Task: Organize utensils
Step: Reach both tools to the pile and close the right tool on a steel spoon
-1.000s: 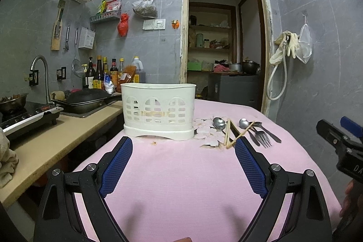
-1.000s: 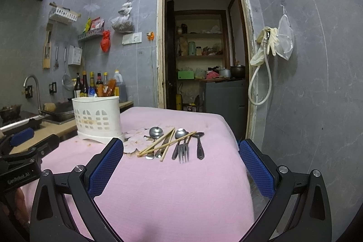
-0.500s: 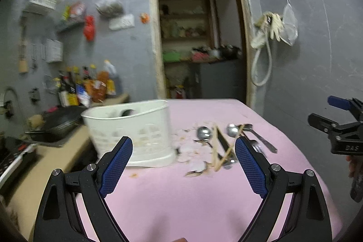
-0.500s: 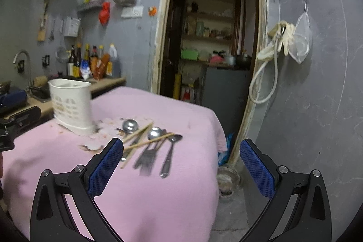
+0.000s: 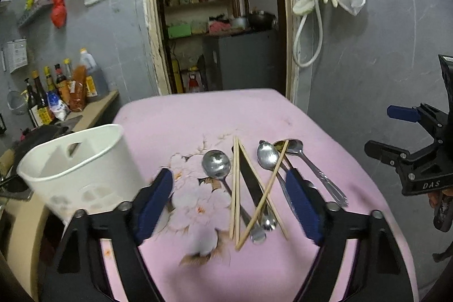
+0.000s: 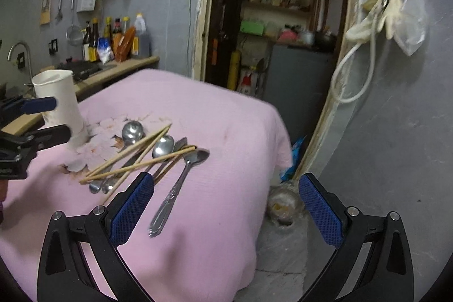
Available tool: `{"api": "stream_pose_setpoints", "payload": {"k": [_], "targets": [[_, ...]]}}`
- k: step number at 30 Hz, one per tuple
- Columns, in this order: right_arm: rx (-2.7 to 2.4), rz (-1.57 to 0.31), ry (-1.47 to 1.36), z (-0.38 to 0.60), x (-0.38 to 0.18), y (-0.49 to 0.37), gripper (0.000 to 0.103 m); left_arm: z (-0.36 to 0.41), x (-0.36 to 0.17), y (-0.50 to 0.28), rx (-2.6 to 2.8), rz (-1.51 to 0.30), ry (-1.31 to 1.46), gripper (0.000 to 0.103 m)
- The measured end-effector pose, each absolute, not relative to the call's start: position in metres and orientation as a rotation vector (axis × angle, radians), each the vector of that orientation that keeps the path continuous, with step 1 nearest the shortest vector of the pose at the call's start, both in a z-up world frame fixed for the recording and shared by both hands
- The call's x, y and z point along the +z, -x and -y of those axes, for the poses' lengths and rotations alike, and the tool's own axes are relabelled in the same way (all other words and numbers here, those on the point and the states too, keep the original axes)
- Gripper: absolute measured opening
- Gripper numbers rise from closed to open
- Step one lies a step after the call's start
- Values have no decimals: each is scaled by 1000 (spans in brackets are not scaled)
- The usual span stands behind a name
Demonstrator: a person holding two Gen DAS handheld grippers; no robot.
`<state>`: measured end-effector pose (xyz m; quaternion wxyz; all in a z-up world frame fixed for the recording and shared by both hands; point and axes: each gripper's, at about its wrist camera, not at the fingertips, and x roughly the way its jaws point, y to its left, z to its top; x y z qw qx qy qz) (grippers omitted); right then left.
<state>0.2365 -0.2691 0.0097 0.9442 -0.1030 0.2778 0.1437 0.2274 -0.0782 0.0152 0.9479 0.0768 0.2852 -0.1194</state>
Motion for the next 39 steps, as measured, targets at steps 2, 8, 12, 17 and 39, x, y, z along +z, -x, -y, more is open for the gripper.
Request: {"api": "stream_pose_setpoints", "payload": {"k": [2,8,12,17,39], "targets": [[327,-604,208,268,3,-252,92,81,10,-244,-241,-606,-156,66],[425,-687,212,262,-12,-287,76,77,-6,-287,-214,-693,-136,39],[472,-717,241,252,-19,-299,67,69,-21,-314,-185,-751,-123,37],[489,-755,285,242,-31,-309,60,65,-42,-335,-177,-822,-119,37],[462,-829,381,216,-44,-347,40,33,-44,-355,-300,-854,130,1]]}}
